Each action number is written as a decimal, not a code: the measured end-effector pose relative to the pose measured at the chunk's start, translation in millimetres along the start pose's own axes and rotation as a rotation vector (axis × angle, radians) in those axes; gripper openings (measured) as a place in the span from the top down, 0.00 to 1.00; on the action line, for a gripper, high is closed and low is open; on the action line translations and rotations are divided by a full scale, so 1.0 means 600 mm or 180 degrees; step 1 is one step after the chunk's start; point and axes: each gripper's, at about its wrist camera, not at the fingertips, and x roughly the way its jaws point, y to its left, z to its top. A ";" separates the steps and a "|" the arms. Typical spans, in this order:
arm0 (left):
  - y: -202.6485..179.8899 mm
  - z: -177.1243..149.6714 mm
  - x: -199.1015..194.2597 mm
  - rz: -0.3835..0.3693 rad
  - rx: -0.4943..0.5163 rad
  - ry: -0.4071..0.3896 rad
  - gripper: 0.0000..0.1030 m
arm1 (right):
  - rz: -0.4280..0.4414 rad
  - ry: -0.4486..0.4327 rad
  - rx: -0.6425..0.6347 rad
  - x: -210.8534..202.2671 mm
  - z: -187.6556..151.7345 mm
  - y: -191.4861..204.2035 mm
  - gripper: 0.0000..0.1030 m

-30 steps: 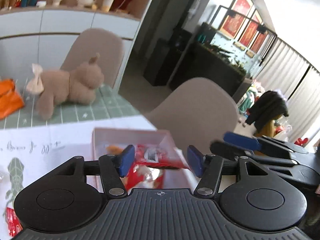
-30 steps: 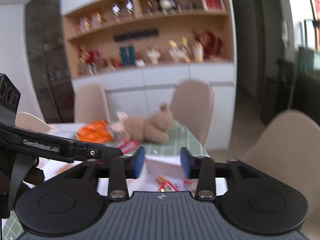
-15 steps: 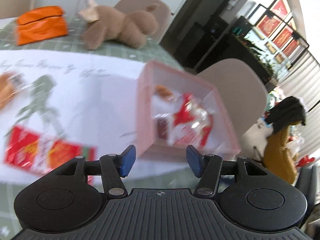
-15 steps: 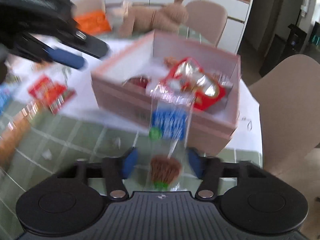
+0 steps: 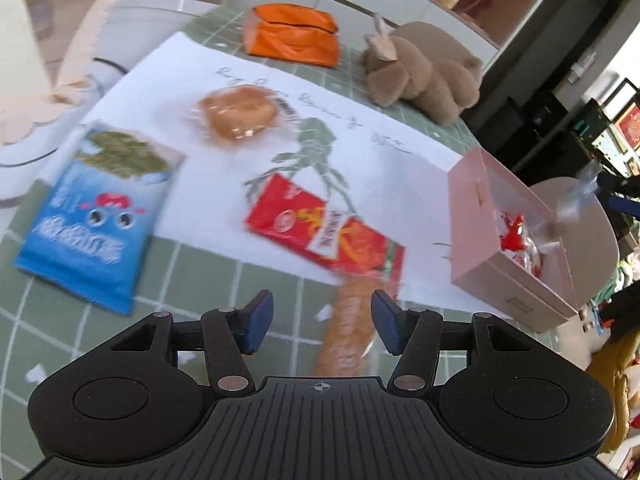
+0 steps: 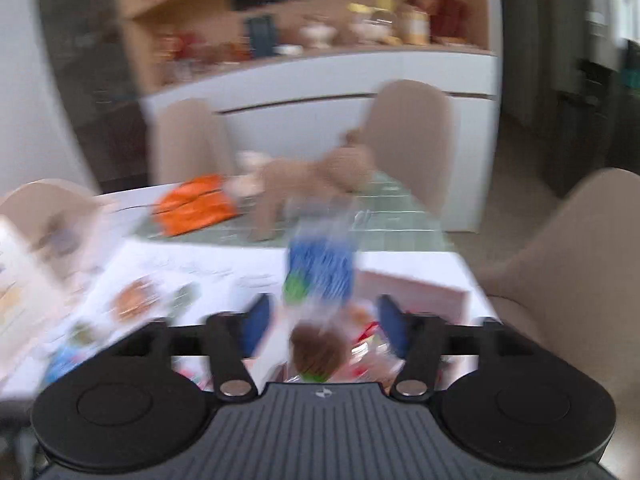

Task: Organize snacks

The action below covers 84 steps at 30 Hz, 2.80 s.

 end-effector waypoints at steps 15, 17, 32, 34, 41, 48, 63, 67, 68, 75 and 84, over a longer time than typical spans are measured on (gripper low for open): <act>0.173 0.094 0.001 0.1070 -0.0457 -0.0646 0.45 | 0.1126 0.1026 -0.0736 0.120 -0.225 0.270 0.34; 0.185 0.109 0.015 0.1161 -0.0401 -0.0578 0.46 | 0.1155 0.1059 -0.0797 0.132 -0.241 0.310 0.32; 0.028 0.011 0.047 0.0388 0.0740 0.0064 0.54 | 0.0934 0.1004 -0.1157 0.096 -0.284 0.258 0.64; 0.000 -0.007 0.053 0.0150 0.0851 0.0233 0.54 | 0.0795 0.1010 -0.1127 0.088 -0.291 0.234 0.64; -0.063 -0.004 0.037 -0.0384 0.1166 0.0248 0.56 | 0.0343 0.0907 -0.1004 0.070 -0.306 0.168 0.49; -0.014 0.175 0.088 0.0336 0.0987 -0.0436 0.56 | 0.0311 0.0839 -0.0686 0.066 -0.313 0.121 0.35; 0.004 0.237 0.189 0.0654 0.1419 -0.0161 0.54 | 0.0498 0.0433 -0.0501 0.118 -0.233 0.108 0.25; 0.016 0.189 0.146 0.0434 0.1224 -0.0063 0.54 | 0.0654 0.0454 -0.0472 0.153 -0.205 0.121 0.25; 0.021 0.174 0.134 0.0379 0.1138 -0.0044 0.54 | 0.0674 0.0439 -0.0531 0.157 -0.200 0.129 0.25; 0.059 0.082 0.049 0.0356 0.0551 -0.0060 0.55 | 0.0817 0.0318 -0.1145 0.193 -0.183 0.226 0.25; 0.031 0.019 -0.028 0.0043 0.0255 0.0043 0.59 | 0.0950 0.0549 -0.1282 0.271 -0.173 0.299 0.24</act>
